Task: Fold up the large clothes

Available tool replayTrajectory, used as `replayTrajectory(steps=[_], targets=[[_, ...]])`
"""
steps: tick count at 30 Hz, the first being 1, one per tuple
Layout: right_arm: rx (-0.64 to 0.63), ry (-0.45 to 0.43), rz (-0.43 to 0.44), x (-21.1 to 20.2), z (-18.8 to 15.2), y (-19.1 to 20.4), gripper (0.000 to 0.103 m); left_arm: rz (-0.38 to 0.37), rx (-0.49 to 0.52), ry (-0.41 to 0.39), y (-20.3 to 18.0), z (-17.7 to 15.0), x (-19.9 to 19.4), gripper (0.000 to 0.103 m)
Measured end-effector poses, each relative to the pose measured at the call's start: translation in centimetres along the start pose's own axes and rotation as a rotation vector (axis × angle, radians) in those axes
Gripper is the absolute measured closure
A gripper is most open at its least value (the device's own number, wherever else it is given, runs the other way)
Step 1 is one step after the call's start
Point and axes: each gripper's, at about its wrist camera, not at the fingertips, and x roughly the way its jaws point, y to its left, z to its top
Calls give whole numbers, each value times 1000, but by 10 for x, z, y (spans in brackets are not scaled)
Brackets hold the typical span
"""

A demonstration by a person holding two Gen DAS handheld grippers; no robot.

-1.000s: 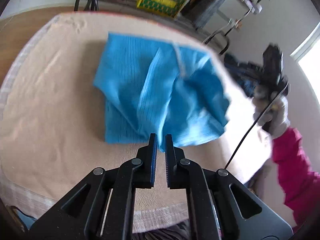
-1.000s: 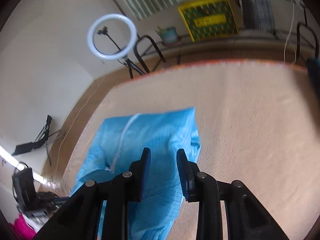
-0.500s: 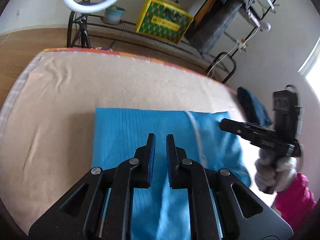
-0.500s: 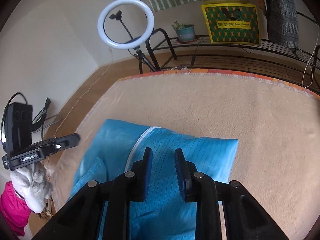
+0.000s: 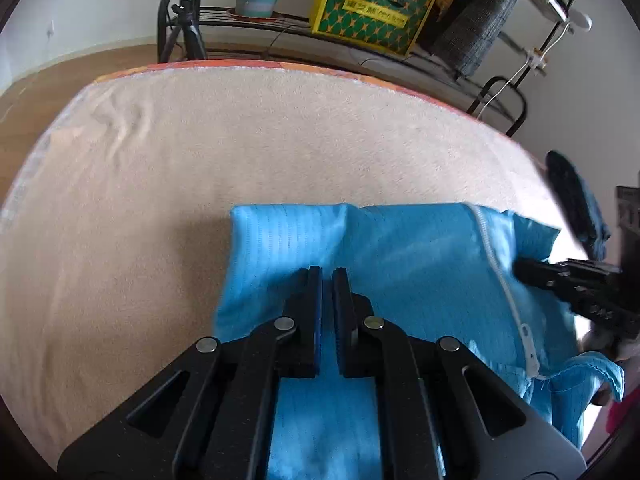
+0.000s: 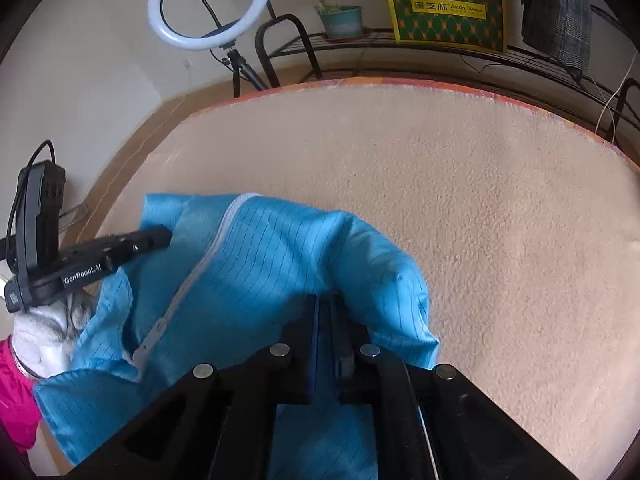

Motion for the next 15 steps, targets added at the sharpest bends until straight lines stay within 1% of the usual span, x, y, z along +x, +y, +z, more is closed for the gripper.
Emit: replayTrajectory(steps=[1,2,3,5,6,7,9,10,11,12,13,15], targets=[[10,8,-7,-5,0,-1,102,9,0,-1,1,2,-5,96],[19,4,-13,-14,-1,-3,97,4,-16,-12,4,2,-15,96],[29,-17,-9,-26,-6,-5,96,-6,-28,-20,6,1,-23,96],[69,-58,48,-55,-19,-10,89,-53,-51,-49,11,-6,-48,96],[90,-85,80,-72,-28,-12,87,-91,-53,-67,10,-13,-66,96],[102,-106,112,-85,-36,-12,82,-114,-46,-75,8,-17,-75,96],[114,-146,206,-109,-54,-11,78,-168,-23,-77,0,-30,-96,96],[114,-161,255,-120,-64,-9,75,-205,-7,-72,-6,-40,-107,95],[109,-174,284,-129,-73,-6,72,-236,6,-68,-14,-51,-116,95],[99,-181,304,-135,-80,-1,70,-258,17,-65,-19,-53,-120,94],[83,-185,334,-141,-88,3,66,-293,38,-52,-29,-61,-124,91],[70,-168,366,-139,-95,14,57,-348,62,-26,-46,-73,-127,65]])
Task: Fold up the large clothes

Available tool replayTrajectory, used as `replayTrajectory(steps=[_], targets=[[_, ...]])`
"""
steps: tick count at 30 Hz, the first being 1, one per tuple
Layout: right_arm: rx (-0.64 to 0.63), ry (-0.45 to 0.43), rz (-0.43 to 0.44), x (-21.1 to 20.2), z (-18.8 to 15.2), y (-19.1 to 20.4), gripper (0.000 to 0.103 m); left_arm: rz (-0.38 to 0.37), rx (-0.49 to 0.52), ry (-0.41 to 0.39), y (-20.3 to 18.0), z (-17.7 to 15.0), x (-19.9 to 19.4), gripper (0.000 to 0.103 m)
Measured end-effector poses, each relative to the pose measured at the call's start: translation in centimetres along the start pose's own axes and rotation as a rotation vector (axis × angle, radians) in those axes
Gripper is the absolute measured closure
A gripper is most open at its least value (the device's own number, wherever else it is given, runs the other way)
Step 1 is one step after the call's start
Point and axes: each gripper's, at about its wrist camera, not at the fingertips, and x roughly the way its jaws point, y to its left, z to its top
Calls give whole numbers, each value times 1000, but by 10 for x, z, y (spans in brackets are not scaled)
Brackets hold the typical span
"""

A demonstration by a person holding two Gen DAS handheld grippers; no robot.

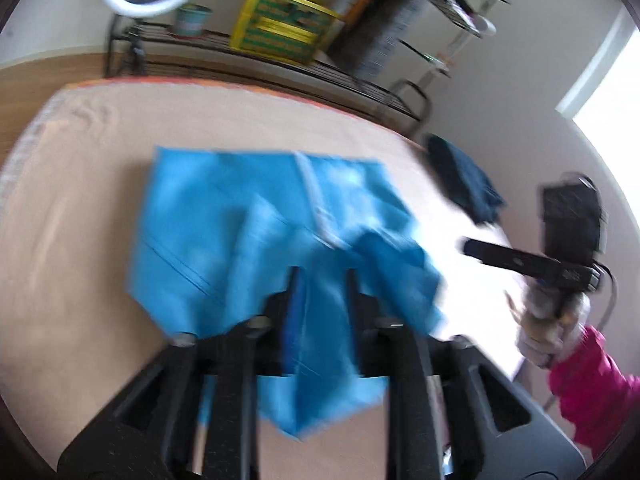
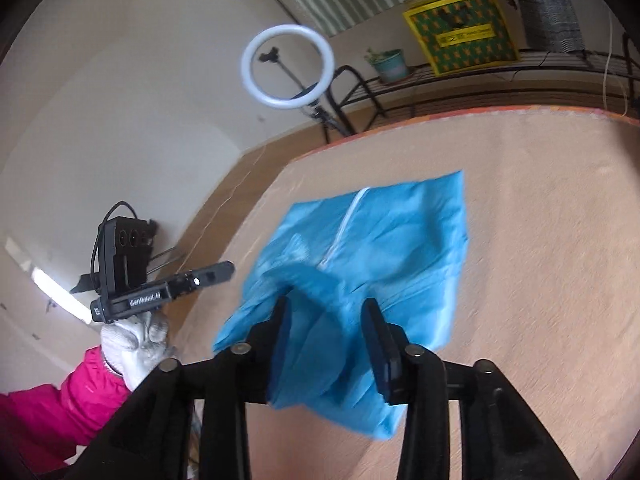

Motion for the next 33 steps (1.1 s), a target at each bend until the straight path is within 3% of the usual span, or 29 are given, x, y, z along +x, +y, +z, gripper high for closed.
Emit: replayTrajectory(steps=[2,7,15,16,17,18,22,24,25,29,33], targets=[[-37,32,-16,10,-6,8,54,-47,29,37,-18,-12,8,63],[-63,76,-54,36,-1,7,54,-69,90,116,-45,-27,37,63],[-20,103,-45,63,17,-14,54,-83,37,159,-59,-39,68,63],[-21,105,-42,66,19,-14,54,-98,19,156,-58,-38,72,69],[-26,109,-39,68,20,-13,54,-101,12,151,-57,-38,73,95],[-31,112,-44,70,20,-12,54,-101,6,152,-55,-38,75,101],[-20,141,-19,81,22,-10,54,-92,36,107,-61,-43,68,102],[-3,159,13,86,19,-11,64,-92,61,96,-63,-46,63,103],[28,171,52,90,18,-14,76,-83,79,94,-65,-48,61,103],[244,129,215,93,12,-40,97,-72,121,95,-71,-57,56,103],[419,54,316,90,5,-66,101,-63,141,106,-73,-66,56,103]])
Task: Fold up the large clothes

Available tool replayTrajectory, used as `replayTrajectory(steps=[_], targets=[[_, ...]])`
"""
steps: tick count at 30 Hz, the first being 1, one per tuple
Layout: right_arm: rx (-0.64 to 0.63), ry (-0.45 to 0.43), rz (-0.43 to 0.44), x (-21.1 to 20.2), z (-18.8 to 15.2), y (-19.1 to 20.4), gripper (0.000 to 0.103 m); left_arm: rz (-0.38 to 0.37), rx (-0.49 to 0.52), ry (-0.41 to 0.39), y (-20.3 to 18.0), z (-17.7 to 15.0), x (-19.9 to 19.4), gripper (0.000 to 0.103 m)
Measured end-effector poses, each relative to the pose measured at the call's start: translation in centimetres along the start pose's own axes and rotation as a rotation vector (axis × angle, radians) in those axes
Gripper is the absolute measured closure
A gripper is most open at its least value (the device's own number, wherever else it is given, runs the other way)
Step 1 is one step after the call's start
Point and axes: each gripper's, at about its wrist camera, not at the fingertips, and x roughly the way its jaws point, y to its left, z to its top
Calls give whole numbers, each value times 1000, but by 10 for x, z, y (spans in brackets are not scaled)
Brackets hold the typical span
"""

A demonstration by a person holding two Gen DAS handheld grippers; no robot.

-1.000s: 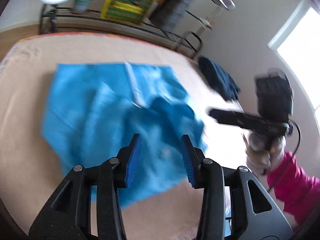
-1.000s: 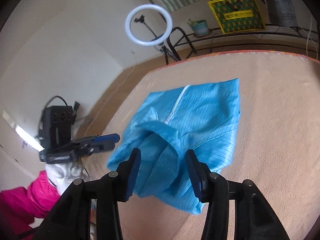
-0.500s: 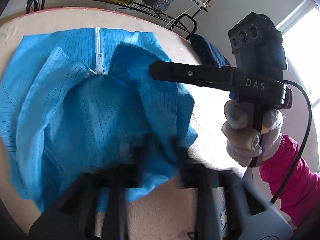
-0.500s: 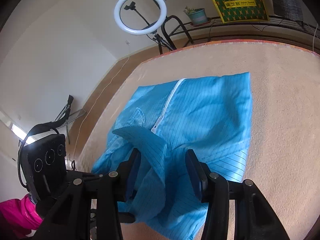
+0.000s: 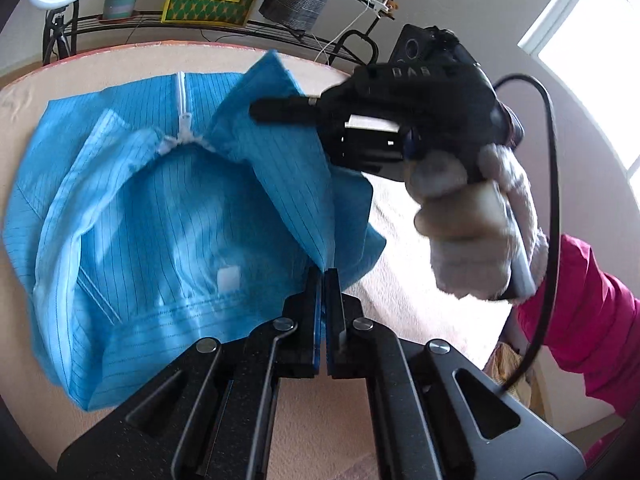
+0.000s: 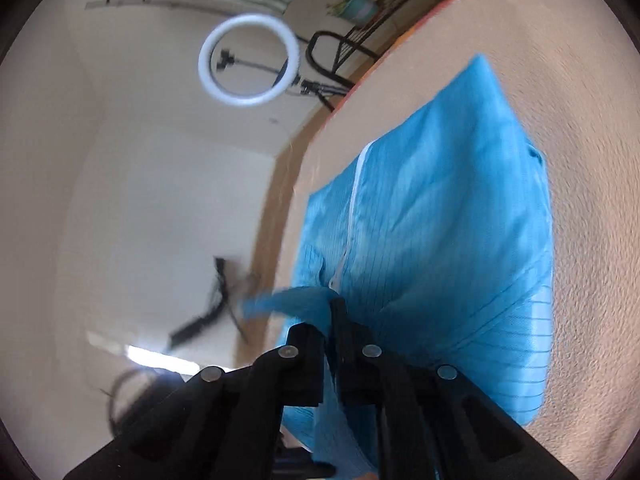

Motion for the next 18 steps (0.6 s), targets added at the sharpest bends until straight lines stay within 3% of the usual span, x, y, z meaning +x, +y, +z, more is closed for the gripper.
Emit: replayTrajectory(steps=[1,5,11,13,16,18], targets=[[21,-9,3,-2,0,-4,101,3,-3,-1,0,0,0,103],[-37,10,-138,2,2,-1,91,9,29,-12,-7,-2,-1,103],[-148,-100,-410,-15,17,20,88,-7,13,23,-6,-3,-2,103],[-171,-113,-417,-27,17,30,81,-1,1,39,-6,-4,-12,103],[-211,-118,-403,-46,2,44,79,-18,-13,-31,4,-6,-50,102],[-239,-110,-439,-56,-14,50,79,0,-57,-90,17,-6,-71,95]])
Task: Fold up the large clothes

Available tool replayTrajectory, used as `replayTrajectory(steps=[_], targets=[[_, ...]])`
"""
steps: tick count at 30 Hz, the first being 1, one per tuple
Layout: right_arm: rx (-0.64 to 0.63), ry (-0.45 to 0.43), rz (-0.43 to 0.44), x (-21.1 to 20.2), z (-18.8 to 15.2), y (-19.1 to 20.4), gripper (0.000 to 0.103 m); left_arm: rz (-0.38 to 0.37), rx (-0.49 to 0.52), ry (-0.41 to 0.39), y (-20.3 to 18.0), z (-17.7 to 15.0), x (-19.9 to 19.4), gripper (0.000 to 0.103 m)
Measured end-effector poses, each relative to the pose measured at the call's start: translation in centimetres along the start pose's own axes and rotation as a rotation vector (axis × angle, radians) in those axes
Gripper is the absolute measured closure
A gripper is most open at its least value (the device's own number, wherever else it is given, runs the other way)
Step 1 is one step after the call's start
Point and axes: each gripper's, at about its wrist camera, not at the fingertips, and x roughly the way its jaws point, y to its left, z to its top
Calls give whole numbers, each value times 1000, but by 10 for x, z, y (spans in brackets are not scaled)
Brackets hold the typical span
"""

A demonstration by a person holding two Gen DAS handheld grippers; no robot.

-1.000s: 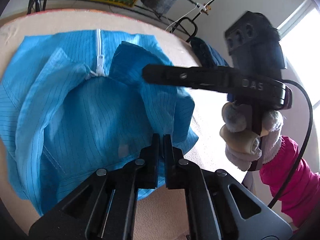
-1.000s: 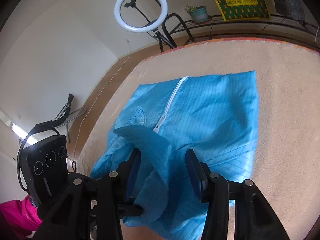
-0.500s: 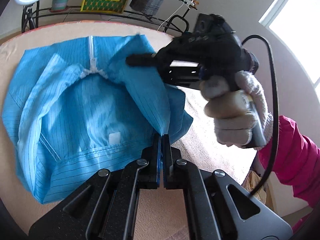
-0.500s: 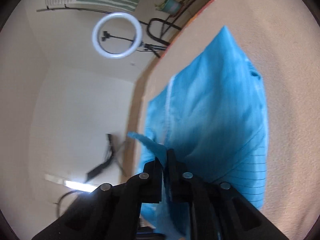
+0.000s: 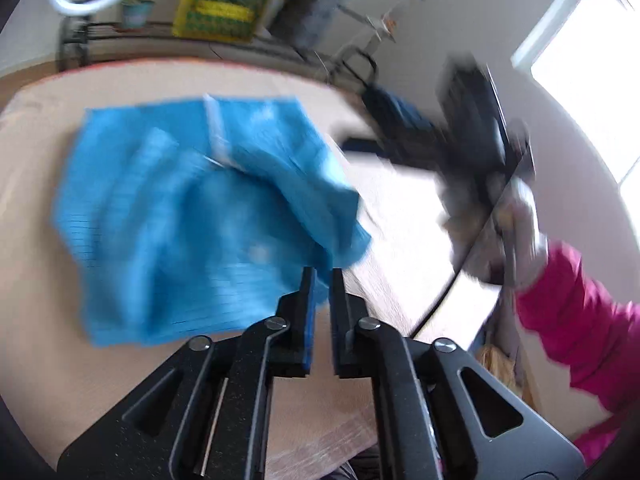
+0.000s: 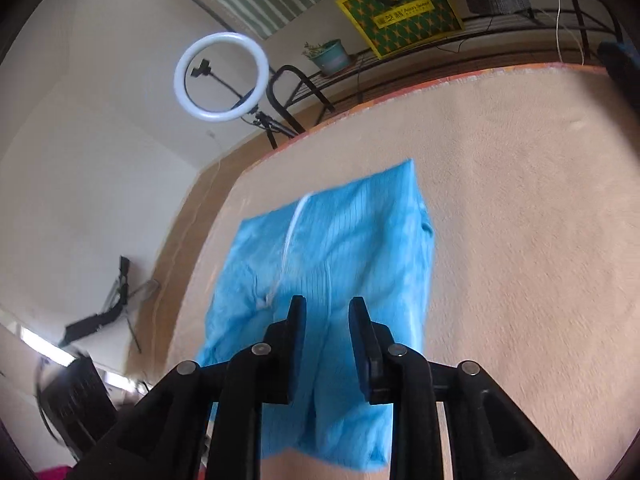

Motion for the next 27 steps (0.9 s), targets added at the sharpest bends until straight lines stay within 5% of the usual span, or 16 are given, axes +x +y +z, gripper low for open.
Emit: replayTrajectory(steps=[5,12,15,17,18,23,27], targets=[[69,27,48,-16,-40,-4,60,108,-237,-143,80,5,-52,68],[154,65,72,4,-62,-17,64,55,-565,-114,180,8,-22,67],[194,60,104,6,-66,-25,76,15,-658,-99,200,4,-2,67],[226,65,168,10,-66,-27,101,-11,-668,-99,205,2,10,75],[253,65,207,10,-68,-29,102,-23,-668,-101,207,3,11,101],[374,33,384,-2,-85,-45,103,-19,-665,-103,201,-3,8,102],[339,95,228,16,-96,-54,103,51,-609,-64,190,-7,11,102]])
